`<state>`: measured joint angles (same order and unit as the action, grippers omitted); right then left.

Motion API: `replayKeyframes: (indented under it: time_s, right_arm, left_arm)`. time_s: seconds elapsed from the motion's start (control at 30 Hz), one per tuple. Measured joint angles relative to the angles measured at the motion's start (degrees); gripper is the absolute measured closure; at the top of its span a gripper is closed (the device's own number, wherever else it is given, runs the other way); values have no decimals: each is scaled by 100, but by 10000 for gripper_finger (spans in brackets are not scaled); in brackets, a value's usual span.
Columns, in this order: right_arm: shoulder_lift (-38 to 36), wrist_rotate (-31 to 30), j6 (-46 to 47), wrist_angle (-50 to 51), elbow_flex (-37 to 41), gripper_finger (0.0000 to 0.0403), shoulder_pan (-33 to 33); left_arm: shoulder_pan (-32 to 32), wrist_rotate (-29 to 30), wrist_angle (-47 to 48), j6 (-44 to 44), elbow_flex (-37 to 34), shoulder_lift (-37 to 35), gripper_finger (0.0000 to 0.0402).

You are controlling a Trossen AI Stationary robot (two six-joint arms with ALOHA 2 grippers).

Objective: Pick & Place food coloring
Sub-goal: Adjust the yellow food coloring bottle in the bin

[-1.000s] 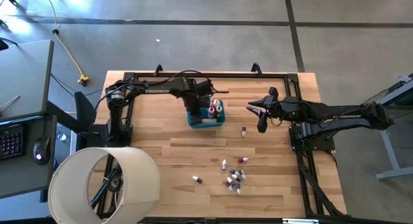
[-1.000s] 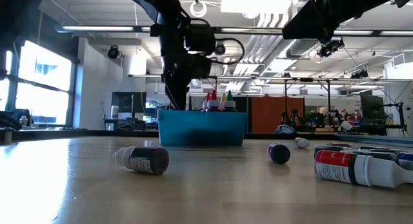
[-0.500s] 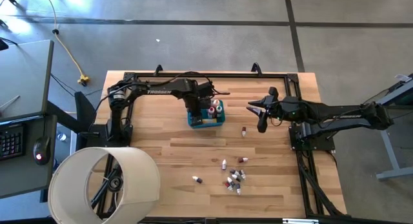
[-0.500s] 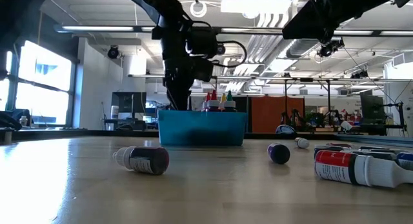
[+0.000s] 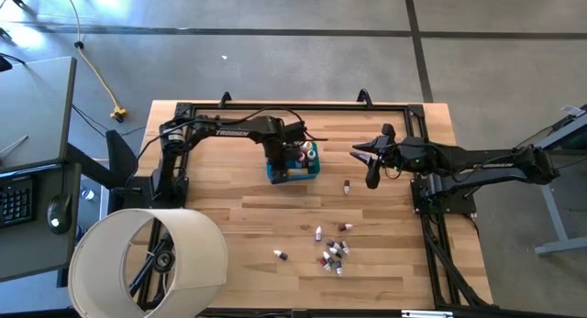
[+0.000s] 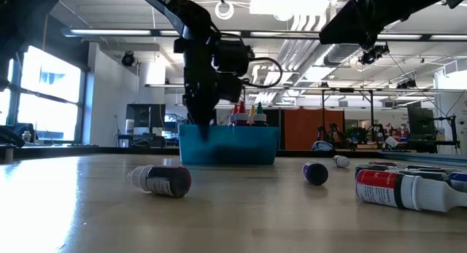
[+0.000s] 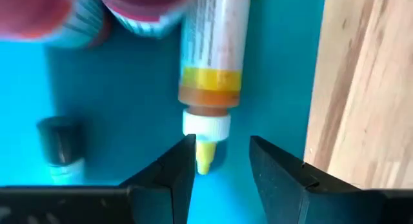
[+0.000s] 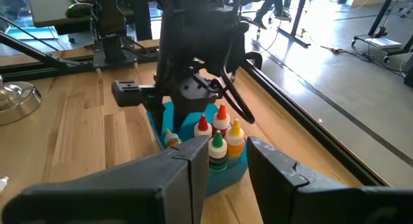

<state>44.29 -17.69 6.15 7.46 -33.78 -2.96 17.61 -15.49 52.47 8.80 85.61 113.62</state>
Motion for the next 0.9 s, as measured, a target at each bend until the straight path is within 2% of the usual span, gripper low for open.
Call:
replayKeyframes:
  time_s: [0.9]
  right_arm:
    - [2, 7, 2, 11, 0, 304, 0]
  left_arm:
    - [0, 79, -183, 122, 5, 352, 262]
